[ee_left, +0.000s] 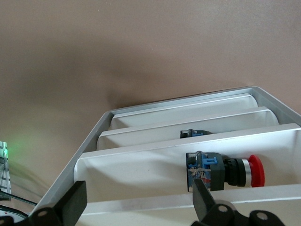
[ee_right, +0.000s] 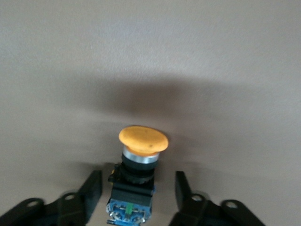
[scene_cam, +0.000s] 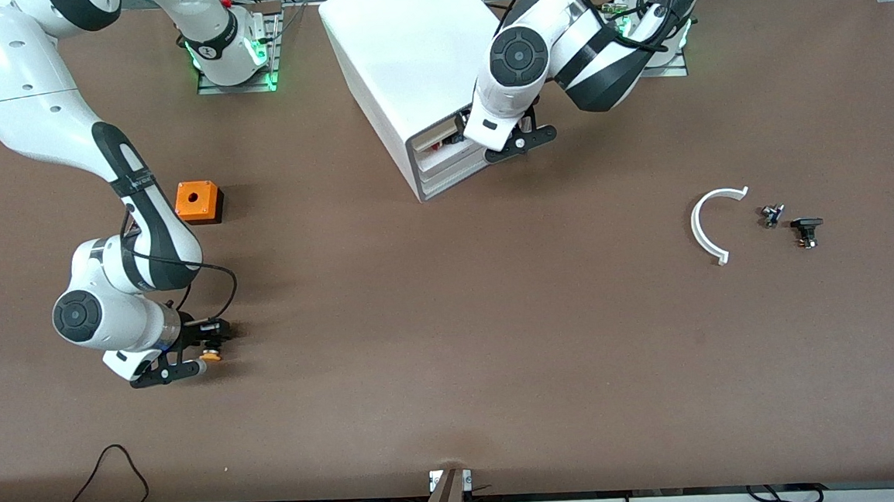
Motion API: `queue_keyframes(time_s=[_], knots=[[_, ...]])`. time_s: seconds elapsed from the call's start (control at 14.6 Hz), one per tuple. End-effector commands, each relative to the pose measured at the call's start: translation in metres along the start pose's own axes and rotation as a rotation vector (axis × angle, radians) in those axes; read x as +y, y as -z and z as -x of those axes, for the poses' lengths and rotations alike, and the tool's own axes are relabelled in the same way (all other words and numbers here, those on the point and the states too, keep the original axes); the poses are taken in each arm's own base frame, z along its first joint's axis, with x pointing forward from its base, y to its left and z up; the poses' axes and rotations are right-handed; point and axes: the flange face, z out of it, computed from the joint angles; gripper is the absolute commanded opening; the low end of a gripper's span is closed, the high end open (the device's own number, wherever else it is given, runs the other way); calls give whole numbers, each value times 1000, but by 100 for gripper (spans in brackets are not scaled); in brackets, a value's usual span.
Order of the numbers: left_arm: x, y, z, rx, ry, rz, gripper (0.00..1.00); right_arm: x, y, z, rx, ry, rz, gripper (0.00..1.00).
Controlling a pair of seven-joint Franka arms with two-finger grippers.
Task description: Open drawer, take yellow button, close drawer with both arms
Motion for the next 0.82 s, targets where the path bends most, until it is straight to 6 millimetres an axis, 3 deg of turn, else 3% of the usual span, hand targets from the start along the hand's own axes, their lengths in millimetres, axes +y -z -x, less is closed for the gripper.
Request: queue_keyframes(time_s=[0.0, 0.34, 0.48, 0.75], knots=[[-6, 24, -3, -1, 0, 7, 99, -1, 36, -3, 38, 5, 39, 100], [-48, 100, -66, 109, -57, 5, 99, 0, 124, 5, 68, -15, 83, 100], [-72, 116, -97, 156, -61, 6, 99, -2, 158, 11, 71, -25, 99, 100], [-97, 163, -124, 308, -220, -36, 99, -3, 219, 27, 79, -57, 114, 100]])
